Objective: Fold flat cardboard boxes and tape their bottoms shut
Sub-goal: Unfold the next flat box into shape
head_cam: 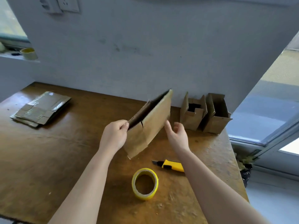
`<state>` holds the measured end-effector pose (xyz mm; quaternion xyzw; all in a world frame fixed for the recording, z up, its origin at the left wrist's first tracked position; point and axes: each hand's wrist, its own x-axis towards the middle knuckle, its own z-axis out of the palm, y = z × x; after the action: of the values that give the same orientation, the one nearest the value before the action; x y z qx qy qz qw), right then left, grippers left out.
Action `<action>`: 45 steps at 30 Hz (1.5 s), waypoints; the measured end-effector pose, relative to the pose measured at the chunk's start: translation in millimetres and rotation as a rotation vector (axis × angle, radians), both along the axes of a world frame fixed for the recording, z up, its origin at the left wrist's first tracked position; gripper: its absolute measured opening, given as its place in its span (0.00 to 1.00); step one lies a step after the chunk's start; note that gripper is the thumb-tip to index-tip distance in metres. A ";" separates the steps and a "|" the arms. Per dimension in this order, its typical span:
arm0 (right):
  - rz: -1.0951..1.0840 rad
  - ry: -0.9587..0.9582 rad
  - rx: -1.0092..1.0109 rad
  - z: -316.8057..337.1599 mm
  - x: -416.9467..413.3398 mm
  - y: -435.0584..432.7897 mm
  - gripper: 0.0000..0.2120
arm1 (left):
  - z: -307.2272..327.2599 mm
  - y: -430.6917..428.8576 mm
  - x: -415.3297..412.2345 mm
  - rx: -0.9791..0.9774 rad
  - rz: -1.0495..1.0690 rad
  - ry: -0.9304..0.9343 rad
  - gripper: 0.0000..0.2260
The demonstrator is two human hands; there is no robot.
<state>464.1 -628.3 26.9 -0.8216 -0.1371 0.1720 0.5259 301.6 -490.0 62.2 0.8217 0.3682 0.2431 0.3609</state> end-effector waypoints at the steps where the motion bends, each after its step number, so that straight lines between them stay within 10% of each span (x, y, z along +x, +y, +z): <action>1: 0.008 0.032 0.086 9.8 2.9 6.2 0.40 | 2.9 -2.7 -0.2 0.098 -0.009 0.051 0.17; 18: 0.126 0.033 0.065 36.0 35.4 28.4 0.46 | 7.7 -8.7 -5.3 0.069 0.090 0.175 0.11; 27: 0.452 -0.207 -0.093 33.3 27.2 23.3 0.14 | -6.0 2.0 5.2 -0.041 0.453 0.016 0.10; 36: 0.492 -0.401 -0.179 28.9 18.1 20.4 0.16 | -11.3 6.3 14.5 -0.124 0.802 -0.103 0.26; 40: 0.471 -0.346 -0.142 28.8 17.4 25.3 0.14 | -20.6 1.3 6.3 -0.217 0.730 -0.328 0.19; 45: 0.611 -0.458 -0.208 18.8 12.7 33.6 0.12 | -28.8 -2.7 -6.1 0.060 0.390 0.030 0.14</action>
<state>476.7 -594.7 45.8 -0.8091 -0.4708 0.1456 0.3202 295.5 -492.7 33.4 0.7488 0.5182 0.3067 0.2768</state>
